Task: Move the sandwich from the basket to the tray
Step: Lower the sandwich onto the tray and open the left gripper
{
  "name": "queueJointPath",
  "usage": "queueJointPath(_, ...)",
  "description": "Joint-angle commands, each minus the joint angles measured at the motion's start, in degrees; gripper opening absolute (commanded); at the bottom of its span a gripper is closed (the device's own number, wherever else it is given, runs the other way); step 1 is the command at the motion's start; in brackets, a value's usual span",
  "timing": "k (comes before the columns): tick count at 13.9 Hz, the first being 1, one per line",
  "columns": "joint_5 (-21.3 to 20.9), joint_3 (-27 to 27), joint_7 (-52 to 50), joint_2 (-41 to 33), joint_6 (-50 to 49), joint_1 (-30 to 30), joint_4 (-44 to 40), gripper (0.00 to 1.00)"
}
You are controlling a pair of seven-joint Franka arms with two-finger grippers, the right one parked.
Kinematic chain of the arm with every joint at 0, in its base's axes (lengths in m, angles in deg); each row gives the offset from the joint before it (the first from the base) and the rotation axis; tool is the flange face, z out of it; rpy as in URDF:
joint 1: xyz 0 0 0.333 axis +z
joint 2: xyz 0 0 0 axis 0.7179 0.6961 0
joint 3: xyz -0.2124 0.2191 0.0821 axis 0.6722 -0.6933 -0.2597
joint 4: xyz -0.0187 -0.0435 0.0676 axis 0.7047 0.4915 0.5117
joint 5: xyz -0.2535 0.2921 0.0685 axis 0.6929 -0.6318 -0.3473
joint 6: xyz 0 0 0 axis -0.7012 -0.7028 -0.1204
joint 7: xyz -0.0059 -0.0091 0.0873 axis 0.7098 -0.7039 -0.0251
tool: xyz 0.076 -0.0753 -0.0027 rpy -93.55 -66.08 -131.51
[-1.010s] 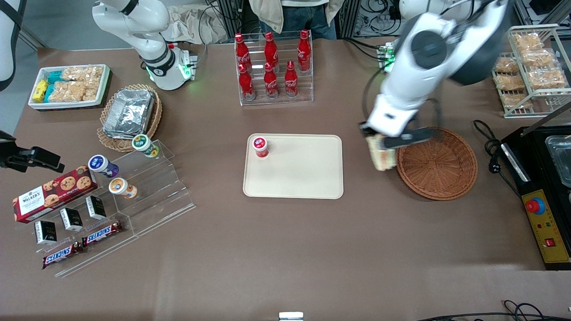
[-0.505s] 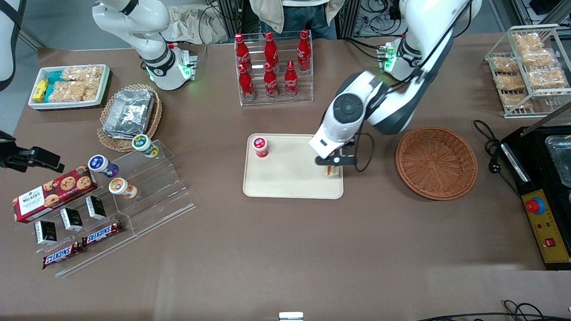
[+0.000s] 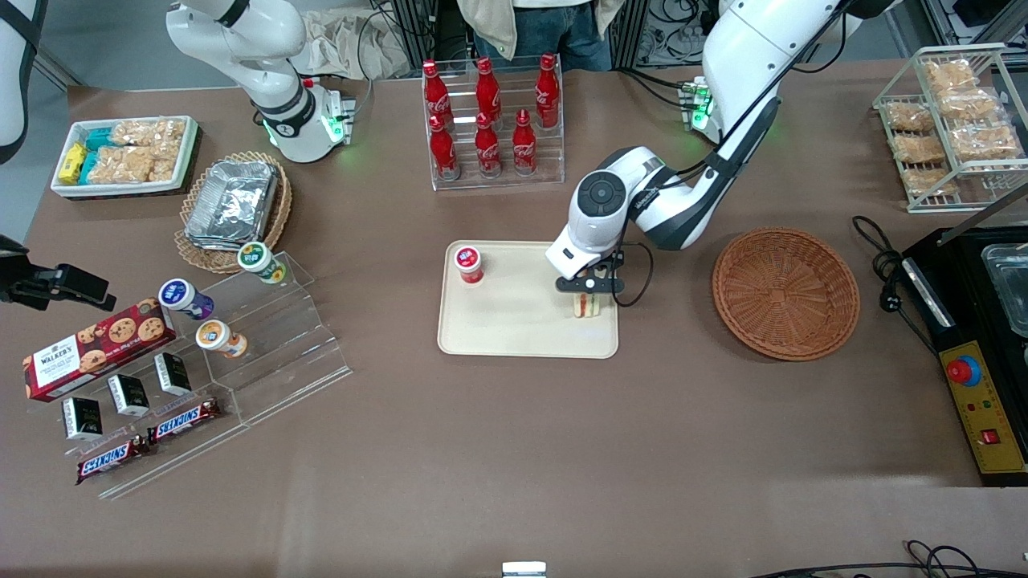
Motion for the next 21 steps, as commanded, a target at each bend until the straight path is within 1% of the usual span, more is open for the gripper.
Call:
queueJointPath(1, -3.51, -0.20, -1.51, -1.64, 0.82, 0.11, 2.56, 0.00)
queueJointPath(7, -6.06, -0.20, -1.25, -0.76, 2.41, 0.99, 3.44, 0.00)
queueJointPath(8, -7.03, -0.20, -0.64, -0.76, 2.41, 1.16, 3.35, 0.39)
queueJointPath(9, -7.73, -0.20, -0.54, -0.59, 2.41, 1.17, 3.35, 0.84)
queueJointPath(10, -8.00, -0.20, -0.63, -0.15, 2.32, 1.17, 3.09, 1.00)
queueJointPath(14, -8.00, -0.11, -1.33, -0.15, 1.71, 1.08, 2.04, 1.00)
queueJointPath(17, -7.13, -0.11, -2.55, -0.23, -0.22, 0.99, 0.37, 1.00)
queueJointPath(19, -7.21, 0.15, -4.32, -1.63, -6.08, 0.82, -2.86, 1.00)
queueJointPath(20, -7.04, 0.33, -4.58, -2.08, -10.73, 0.73, -6.80, 1.00)
queueJointPath(21, -5.82, 1.20, -4.32, -3.04, -16.52, 0.90, -10.41, 1.00)
